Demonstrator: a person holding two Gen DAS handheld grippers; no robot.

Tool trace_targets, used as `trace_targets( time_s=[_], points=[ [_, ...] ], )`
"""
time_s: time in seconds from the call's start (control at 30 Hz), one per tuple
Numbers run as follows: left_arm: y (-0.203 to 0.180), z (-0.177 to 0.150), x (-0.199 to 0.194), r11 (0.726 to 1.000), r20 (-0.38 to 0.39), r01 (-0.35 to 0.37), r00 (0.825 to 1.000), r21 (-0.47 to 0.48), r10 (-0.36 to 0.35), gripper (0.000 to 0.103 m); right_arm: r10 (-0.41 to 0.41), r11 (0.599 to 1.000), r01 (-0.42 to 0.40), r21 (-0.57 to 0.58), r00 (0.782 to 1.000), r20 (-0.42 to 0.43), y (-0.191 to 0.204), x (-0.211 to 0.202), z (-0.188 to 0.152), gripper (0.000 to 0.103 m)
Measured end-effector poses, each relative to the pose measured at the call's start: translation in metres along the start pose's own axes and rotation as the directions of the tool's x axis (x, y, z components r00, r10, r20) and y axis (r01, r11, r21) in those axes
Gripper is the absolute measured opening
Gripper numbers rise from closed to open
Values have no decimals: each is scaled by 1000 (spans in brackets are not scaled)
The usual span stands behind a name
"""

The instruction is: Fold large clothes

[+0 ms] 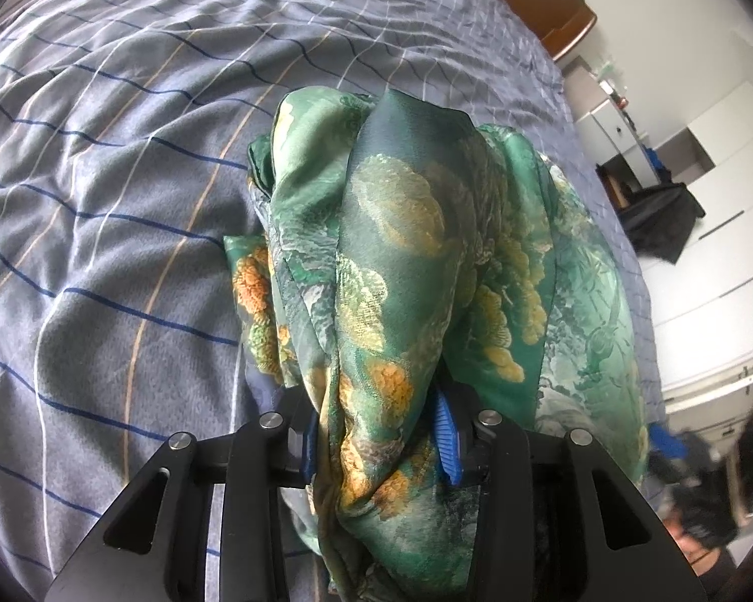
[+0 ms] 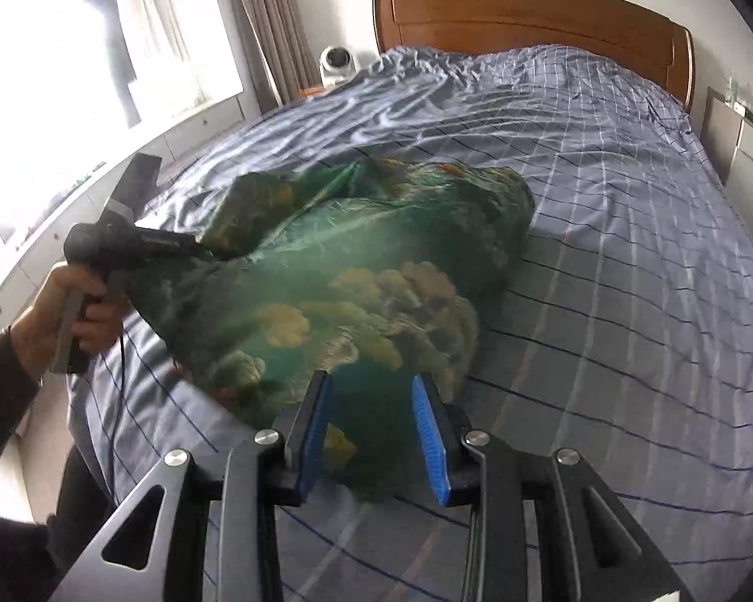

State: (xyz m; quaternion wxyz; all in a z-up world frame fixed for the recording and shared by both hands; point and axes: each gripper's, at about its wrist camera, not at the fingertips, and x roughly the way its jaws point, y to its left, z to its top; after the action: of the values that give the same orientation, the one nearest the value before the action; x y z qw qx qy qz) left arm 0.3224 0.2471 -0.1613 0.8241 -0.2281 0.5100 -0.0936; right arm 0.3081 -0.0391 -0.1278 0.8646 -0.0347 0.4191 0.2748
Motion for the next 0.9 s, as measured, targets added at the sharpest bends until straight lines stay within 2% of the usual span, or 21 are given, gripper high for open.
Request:
trace_targets(
  time_s=[0.13,0.37,0.43,0.5,0.53,0.6,0.63,0.73,0.83,0.9],
  points=[
    [-3,-3,5,1000,13,-4,1000,31,4,40,-8,1000,10,15,992,-123,-3,49,-17,34],
    [1,-4,7,1000,29,-5,1000,3,5,43,-15,1000,18,24,991,-132,-6,65,-22,34],
    [-1,-6,-4,1000,50,-10,999,-14,11,51,-3,999,9,48,993,-119,-7,60,-22,34],
    [-7,-12,-26,998,105,-51,993,-29,54,60,6,997,1,74,996,-94,-8,47,-22,36],
    [-13,-16,-40,996,143,-84,986,-24,87,64,-2,997,8,81,997,-82,-8,38,-21,40],
    [-27,-26,-65,989,205,-145,969,17,139,71,-55,994,59,90,997,-49,-7,14,-20,60],
    [-31,-30,-73,986,226,-167,961,30,156,75,-62,994,64,90,998,-24,-7,1,-21,64],
    [-47,-44,-97,966,293,-250,930,65,221,80,-93,993,90,79,995,42,-5,-31,-25,65],
    [-55,-50,-110,948,324,-309,907,77,269,81,-143,989,140,48,987,78,2,-52,-32,66],
    [-58,-51,-116,939,340,-336,894,76,293,81,-159,987,157,36,984,81,5,-60,-37,73]
  ],
)
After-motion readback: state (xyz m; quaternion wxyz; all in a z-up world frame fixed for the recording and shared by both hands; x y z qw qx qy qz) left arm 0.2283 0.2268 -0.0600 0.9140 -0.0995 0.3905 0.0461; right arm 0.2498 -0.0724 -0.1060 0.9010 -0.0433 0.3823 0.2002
